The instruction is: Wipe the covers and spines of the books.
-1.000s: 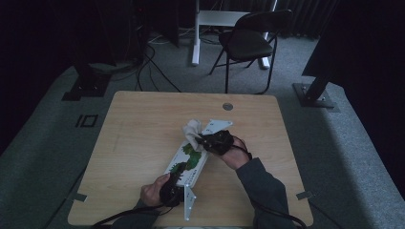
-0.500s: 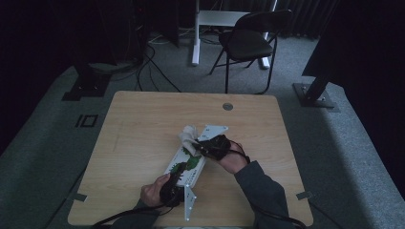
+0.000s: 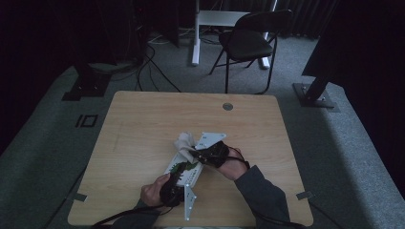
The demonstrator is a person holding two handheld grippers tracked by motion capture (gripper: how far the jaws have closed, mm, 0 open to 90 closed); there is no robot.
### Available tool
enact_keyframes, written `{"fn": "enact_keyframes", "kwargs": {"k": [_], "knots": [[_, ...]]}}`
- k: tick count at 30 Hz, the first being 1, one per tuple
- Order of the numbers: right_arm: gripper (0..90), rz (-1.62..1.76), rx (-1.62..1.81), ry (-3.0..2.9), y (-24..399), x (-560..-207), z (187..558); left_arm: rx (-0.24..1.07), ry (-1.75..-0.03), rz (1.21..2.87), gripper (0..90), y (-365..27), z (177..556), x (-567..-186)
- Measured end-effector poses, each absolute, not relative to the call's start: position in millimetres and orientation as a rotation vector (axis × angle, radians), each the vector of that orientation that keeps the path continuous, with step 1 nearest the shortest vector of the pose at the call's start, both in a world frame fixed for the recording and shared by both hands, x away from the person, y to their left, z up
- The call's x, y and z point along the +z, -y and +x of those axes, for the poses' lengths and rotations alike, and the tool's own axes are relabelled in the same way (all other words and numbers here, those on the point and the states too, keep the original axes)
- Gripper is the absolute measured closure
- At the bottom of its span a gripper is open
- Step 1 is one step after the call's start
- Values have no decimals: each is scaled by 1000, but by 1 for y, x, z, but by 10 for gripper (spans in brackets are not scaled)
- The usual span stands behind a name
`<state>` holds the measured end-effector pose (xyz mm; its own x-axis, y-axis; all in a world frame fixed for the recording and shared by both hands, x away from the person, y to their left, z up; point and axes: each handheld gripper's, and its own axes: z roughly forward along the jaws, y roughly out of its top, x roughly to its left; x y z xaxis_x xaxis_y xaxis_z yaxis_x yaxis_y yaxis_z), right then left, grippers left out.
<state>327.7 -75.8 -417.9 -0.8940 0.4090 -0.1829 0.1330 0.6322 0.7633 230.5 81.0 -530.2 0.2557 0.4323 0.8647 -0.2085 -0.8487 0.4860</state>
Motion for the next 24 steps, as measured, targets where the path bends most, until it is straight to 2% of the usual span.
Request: {"fn": "enact_keyframes", "kwargs": {"k": [24], "knots": [[822, 291, 1169, -2532, 70, -417, 282, 1620, -211, 2015, 788, -81, 231, -530]]}}
